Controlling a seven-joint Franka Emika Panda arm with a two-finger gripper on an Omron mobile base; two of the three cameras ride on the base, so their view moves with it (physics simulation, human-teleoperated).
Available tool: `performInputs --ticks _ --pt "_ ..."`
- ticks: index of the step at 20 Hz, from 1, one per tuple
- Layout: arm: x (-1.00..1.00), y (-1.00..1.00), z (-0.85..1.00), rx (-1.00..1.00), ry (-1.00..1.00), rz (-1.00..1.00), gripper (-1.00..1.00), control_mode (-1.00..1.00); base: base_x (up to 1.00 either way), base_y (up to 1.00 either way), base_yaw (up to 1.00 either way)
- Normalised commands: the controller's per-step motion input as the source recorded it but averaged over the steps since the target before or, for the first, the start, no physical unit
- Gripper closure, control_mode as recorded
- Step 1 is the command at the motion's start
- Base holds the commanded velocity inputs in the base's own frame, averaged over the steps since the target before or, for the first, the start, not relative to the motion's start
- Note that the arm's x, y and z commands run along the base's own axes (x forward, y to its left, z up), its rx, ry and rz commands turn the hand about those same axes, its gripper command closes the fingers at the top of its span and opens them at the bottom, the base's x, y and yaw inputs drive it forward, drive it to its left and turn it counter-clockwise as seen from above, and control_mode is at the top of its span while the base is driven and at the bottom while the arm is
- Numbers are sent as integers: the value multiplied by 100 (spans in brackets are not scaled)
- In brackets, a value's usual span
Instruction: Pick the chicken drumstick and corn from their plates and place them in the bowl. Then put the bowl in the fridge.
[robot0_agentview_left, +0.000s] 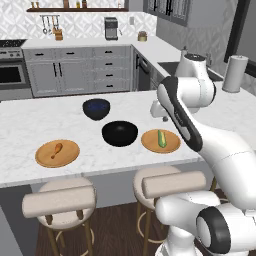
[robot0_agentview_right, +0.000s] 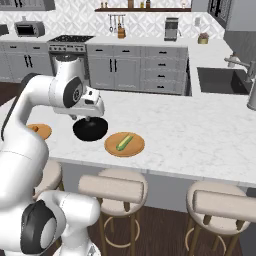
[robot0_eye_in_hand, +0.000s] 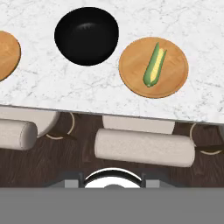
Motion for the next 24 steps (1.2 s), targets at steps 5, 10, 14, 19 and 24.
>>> performInputs --ticks 5,10,14,19,24 --pt "0 -16 -7 0 0 -4 -100 -100 0 0 0" --pt "36 -59 -34 0 9 -20 -100 -100 0 0 0" --pt "77 -65 -25 0 25 -20 -100 -100 0 0 0" --pt "93 -36 -41 13 3 -2 -100 -100 0 0 0" --pt "93 -4 -53 4 1 0 -100 -100 0 0 0"
